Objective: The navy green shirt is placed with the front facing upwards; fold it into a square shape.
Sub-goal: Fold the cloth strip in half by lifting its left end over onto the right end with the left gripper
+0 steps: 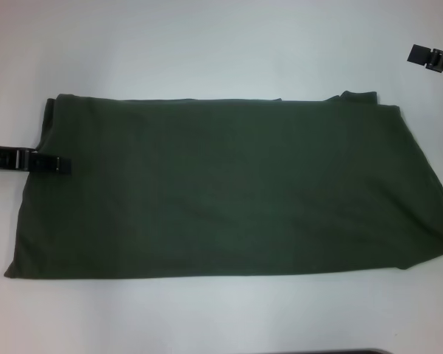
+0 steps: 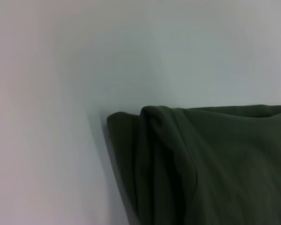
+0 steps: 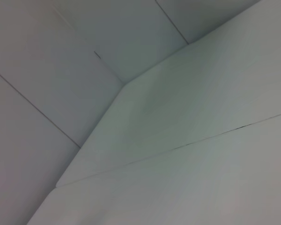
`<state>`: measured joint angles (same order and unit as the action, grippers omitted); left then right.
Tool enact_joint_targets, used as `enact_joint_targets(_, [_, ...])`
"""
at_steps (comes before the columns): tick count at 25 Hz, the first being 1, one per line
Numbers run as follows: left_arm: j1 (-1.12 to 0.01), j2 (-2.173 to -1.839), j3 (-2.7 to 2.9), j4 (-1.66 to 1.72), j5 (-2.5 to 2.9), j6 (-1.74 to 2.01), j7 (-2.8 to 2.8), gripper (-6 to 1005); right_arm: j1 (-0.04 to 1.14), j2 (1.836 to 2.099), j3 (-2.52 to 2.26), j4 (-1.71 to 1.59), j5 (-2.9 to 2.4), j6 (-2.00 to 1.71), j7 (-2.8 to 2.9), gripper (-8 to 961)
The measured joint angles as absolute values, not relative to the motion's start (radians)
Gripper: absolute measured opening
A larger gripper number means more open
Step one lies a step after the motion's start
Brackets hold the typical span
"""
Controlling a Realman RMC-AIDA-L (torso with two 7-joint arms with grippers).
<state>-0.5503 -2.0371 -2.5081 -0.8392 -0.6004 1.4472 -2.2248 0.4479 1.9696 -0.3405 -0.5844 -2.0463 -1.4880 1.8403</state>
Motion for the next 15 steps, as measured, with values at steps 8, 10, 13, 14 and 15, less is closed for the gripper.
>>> enact_joint_targets(8, [-0.551, -2.037, -2.509, -0.846, -0.601, 1.451, -2.228, 434, 0.448, 1.969, -0.341, -0.584, -2.044, -1.488, 1.839, 924])
enact_joint_targets(10, [-0.551, -2.037, -2.509, -0.846, -0.601, 1.451, -2.228, 426, 0.448, 1.969, -0.341, -0.584, -2.043, -1.488, 1.839, 924])
enact_joint_targets(13, [-0.551, -2.037, -2.514, -0.846, -0.601, 1.45, -2.232, 414, 0.448, 1.968, -0.341, -0.584, -2.043, -1.488, 1.838, 924])
enact_joint_targets(14, [-0.551, -2.036, -2.514, -0.846, -0.601, 1.45, -2.233, 410, 0.448, 1.968, -0.341, -0.584, -2.043, -1.488, 1.838, 924])
enact_joint_targets(15, [-0.551, -2.035, -2.514, -0.847, -0.601, 1.45, -2.233, 406, 0.448, 1.968, -0.341, -0.584, -2.043, -1.488, 1.838, 924])
